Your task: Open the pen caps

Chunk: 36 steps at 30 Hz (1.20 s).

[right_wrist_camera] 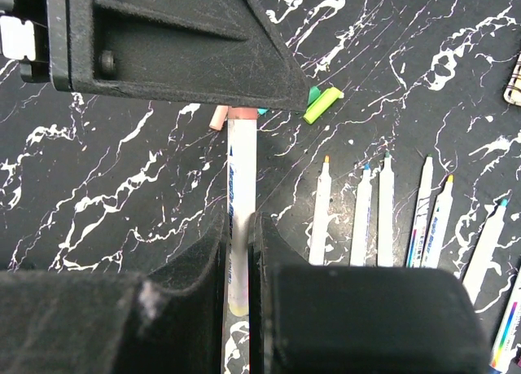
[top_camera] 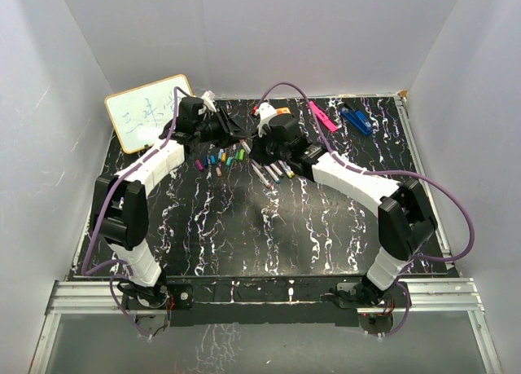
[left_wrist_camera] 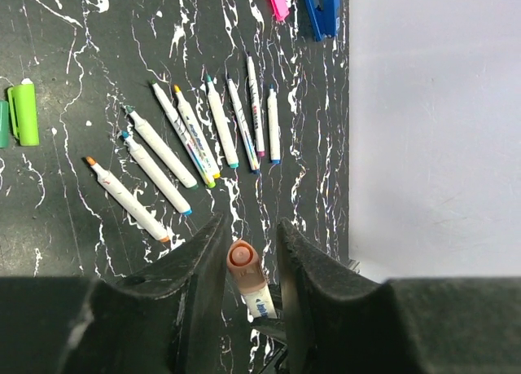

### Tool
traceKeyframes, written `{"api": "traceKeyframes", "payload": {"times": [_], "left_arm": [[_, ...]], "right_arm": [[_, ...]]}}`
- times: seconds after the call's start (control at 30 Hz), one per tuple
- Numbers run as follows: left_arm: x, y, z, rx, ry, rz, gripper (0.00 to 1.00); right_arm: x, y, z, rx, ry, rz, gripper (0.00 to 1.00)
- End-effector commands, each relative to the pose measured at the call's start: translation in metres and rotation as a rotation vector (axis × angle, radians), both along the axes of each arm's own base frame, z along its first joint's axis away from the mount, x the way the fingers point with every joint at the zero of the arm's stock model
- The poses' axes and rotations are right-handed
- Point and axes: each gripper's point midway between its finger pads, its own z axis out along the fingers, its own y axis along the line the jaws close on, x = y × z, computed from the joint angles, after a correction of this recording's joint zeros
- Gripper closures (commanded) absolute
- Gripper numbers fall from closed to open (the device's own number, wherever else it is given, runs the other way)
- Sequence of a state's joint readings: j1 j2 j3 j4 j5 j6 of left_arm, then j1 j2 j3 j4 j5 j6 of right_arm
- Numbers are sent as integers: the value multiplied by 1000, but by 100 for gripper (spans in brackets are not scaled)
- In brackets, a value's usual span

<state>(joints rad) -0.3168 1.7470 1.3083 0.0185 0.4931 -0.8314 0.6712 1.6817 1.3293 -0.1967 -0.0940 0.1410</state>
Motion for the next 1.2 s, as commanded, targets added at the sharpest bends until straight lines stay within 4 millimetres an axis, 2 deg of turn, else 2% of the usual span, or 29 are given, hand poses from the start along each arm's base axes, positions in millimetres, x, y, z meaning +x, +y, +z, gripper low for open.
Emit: {"api": "traceKeyframes", "payload": {"times": [0.0,0.1,0.23,0.27,0.33,0.4,0.43,0.5,0.8,1.0,1.07,1.17], "left_arm": [[0,-10,9,-33,-19,-38,74],[-1,-13,8,-38,-18,-49,81],[-1,-14,8,-46,-16,-56,100],[-1,-15,8,-48,-14,-57,100],[-1,-16,8,-49,-13,-61,100],[-1,-16,8,-50,-12,-67,100],[-1,-17,9,-50,-14,-70,100],[-1,-18,11,-51,-18,-75,100],[-7,-25,24,-62,-51,-105,100],[-12,-31,30,-67,-64,-123,100],[-12,-32,32,-67,-70,-126,100],[-12,-34,35,-69,-77,-130,100]], "right_arm": [[11,6,50,96,-112,-2,100],[12,7,50,98,-113,-2,100],[13,7,49,95,-113,-7,100],[14,6,50,95,-114,-10,93],[14,6,50,93,-116,-11,62],[14,7,49,95,-114,-12,43],[14,7,49,94,-113,-11,35],[15,8,47,92,-108,-10,29],[21,17,35,86,-54,-8,28],[23,19,38,94,-45,-16,42],[25,21,24,79,-21,-16,47],[26,21,22,75,-15,-21,55]]}}
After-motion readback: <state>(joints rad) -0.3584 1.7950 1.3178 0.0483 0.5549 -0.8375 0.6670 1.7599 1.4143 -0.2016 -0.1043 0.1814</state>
